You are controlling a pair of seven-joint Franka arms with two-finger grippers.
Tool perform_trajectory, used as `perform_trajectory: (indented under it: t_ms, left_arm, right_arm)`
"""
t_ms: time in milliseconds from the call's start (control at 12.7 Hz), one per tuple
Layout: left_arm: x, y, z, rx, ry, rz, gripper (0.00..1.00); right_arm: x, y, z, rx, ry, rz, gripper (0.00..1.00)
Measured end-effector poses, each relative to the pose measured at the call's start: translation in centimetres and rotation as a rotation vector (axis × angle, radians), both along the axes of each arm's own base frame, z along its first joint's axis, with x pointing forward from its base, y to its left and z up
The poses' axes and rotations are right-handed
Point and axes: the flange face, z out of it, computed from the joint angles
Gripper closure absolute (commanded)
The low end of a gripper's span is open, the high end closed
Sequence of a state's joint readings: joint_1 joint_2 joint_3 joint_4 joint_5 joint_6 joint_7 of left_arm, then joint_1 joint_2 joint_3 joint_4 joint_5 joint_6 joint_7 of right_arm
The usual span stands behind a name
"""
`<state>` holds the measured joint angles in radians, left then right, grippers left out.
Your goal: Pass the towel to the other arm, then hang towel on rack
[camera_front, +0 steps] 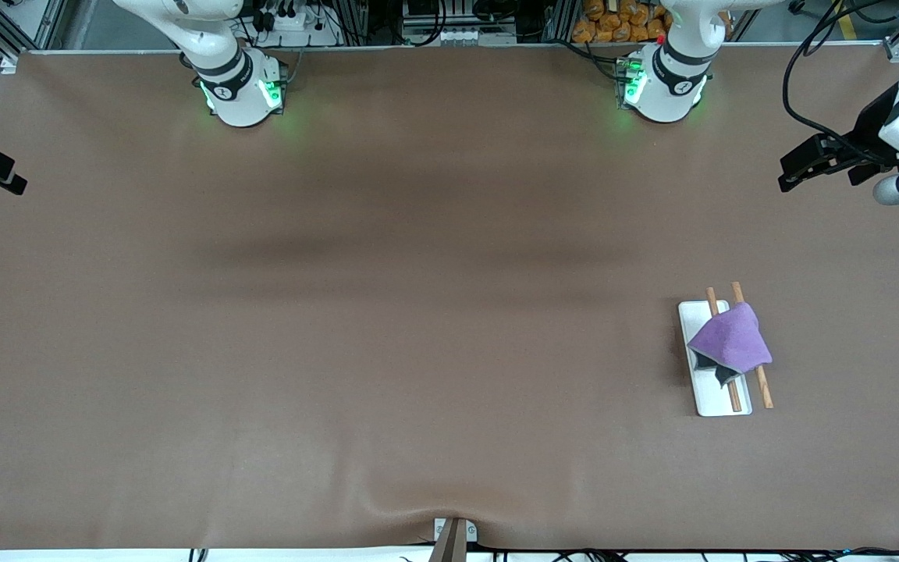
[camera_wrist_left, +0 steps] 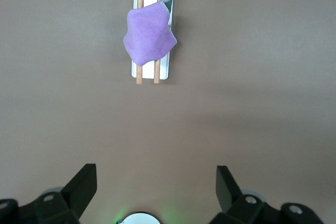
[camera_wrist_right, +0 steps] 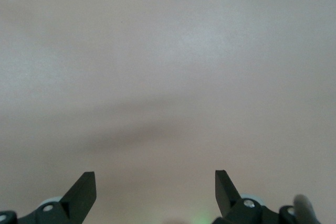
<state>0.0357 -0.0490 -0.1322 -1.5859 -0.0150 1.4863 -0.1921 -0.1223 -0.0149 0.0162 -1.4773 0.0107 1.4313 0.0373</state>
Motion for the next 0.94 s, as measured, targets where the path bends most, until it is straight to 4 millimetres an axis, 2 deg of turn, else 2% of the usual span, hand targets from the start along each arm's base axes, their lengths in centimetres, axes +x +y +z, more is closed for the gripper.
perform_trajectory:
  t_ms: [472,945]
  left_arm:
    - [-0.1,0.9,-0.1,0.007,0.013,0.014,0.00]
    - [-0.9,1.5,1.4,0.054,0.001,0.019,0.00]
  right_arm:
    - [0.0,0.0,0.0,0.000,0.000,-0.001,0.00]
    - [0.0,-0.2,0.0,0.000,0.000,-0.003,0.00]
